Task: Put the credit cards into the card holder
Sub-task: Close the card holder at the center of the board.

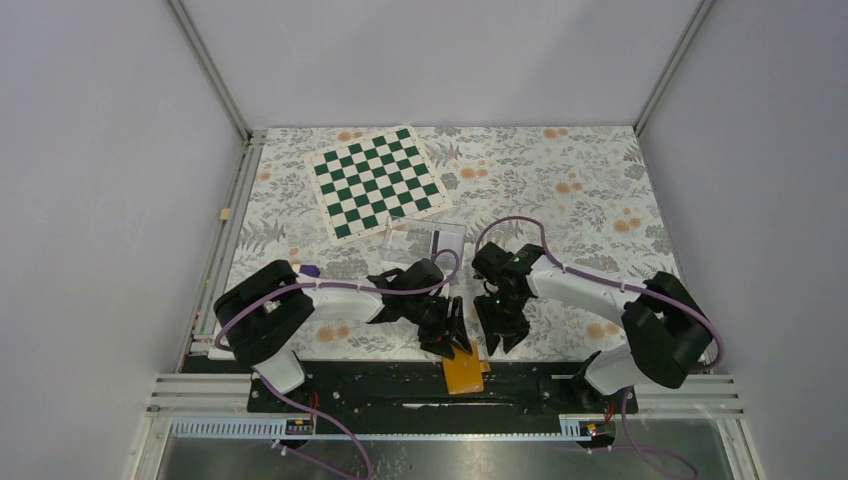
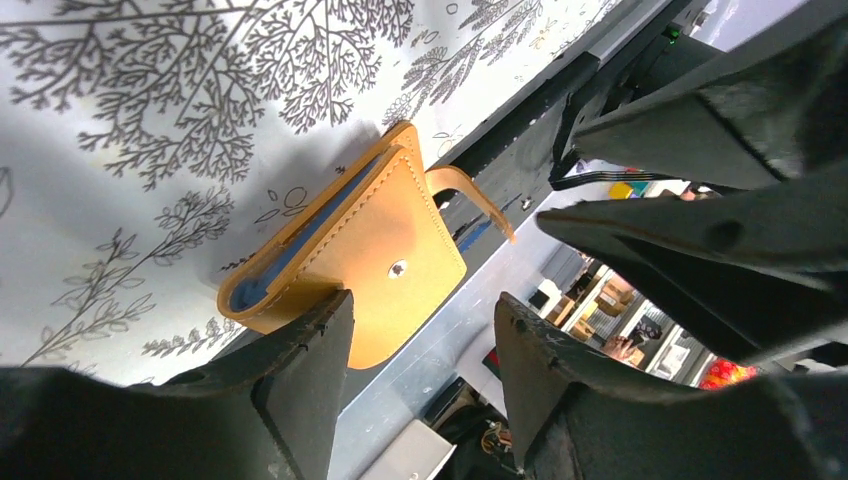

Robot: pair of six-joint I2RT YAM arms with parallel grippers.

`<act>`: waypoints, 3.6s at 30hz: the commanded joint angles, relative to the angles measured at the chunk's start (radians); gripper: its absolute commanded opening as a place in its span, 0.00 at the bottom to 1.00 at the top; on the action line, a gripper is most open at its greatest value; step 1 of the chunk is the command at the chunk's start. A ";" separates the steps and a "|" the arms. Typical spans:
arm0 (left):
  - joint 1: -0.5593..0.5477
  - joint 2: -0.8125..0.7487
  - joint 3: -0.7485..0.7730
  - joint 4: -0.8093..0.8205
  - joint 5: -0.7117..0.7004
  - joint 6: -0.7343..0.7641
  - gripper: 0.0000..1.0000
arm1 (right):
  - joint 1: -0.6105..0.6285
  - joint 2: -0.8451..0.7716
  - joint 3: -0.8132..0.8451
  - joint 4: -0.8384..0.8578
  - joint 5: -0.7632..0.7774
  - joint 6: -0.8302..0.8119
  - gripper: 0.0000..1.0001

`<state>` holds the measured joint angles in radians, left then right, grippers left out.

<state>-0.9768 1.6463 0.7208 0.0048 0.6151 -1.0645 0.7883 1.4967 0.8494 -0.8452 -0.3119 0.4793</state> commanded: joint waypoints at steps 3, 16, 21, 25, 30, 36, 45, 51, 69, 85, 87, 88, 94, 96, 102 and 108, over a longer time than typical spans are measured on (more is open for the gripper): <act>0.000 -0.088 0.010 -0.128 -0.143 0.068 0.55 | -0.001 -0.089 0.016 -0.092 0.071 -0.028 0.56; 0.000 -0.145 0.037 -0.247 -0.185 0.119 0.55 | 0.001 -0.013 0.006 0.076 -0.170 -0.001 0.64; 0.000 -0.129 0.039 -0.255 -0.191 0.122 0.51 | 0.005 0.065 0.066 0.062 -0.183 -0.015 0.62; -0.001 -0.105 0.042 -0.256 -0.194 0.121 0.44 | 0.017 0.109 0.084 0.038 -0.154 -0.028 0.58; -0.007 -0.061 0.075 -0.291 -0.215 0.127 0.37 | 0.026 0.142 0.083 0.032 -0.126 -0.031 0.49; -0.025 -0.009 0.129 -0.376 -0.276 0.149 0.29 | 0.037 0.176 0.081 0.044 -0.129 -0.036 0.41; -0.034 0.010 0.167 -0.436 -0.327 0.162 0.25 | 0.053 0.213 0.086 0.068 -0.168 -0.029 0.36; -0.034 -0.014 0.173 -0.448 -0.350 0.162 0.26 | 0.055 0.242 0.072 0.087 -0.200 -0.028 0.22; 0.013 -0.128 -0.091 -0.037 -0.168 -0.043 0.54 | 0.047 0.171 0.163 0.110 -0.089 -0.005 0.00; 0.066 -0.037 -0.053 -0.106 -0.223 -0.021 0.31 | -0.034 0.136 0.104 0.135 -0.104 -0.006 0.50; 0.067 -0.024 -0.030 -0.139 -0.227 0.005 0.31 | -0.034 0.128 0.071 0.156 -0.125 0.007 0.55; 0.067 -0.023 -0.026 -0.141 -0.226 0.007 0.31 | -0.034 0.127 0.050 0.174 -0.138 0.016 0.56; 0.067 -0.002 -0.012 -0.125 -0.214 0.010 0.30 | -0.034 0.196 -0.037 0.285 -0.239 0.070 0.54; 0.066 -0.001 -0.015 -0.101 -0.204 0.001 0.27 | -0.035 0.212 -0.050 0.324 -0.268 0.088 0.51; 0.073 0.005 -0.015 -0.019 -0.172 -0.028 0.15 | -0.035 0.223 -0.023 0.393 -0.300 0.134 0.26; 0.113 -0.012 -0.010 0.028 -0.145 -0.042 0.12 | -0.047 0.212 0.069 0.384 -0.285 0.150 0.11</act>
<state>-0.8848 1.6325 0.6933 -0.0956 0.4709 -1.0824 0.7479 1.7054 0.8192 -0.6014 -0.5865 0.5949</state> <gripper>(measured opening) 0.137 0.151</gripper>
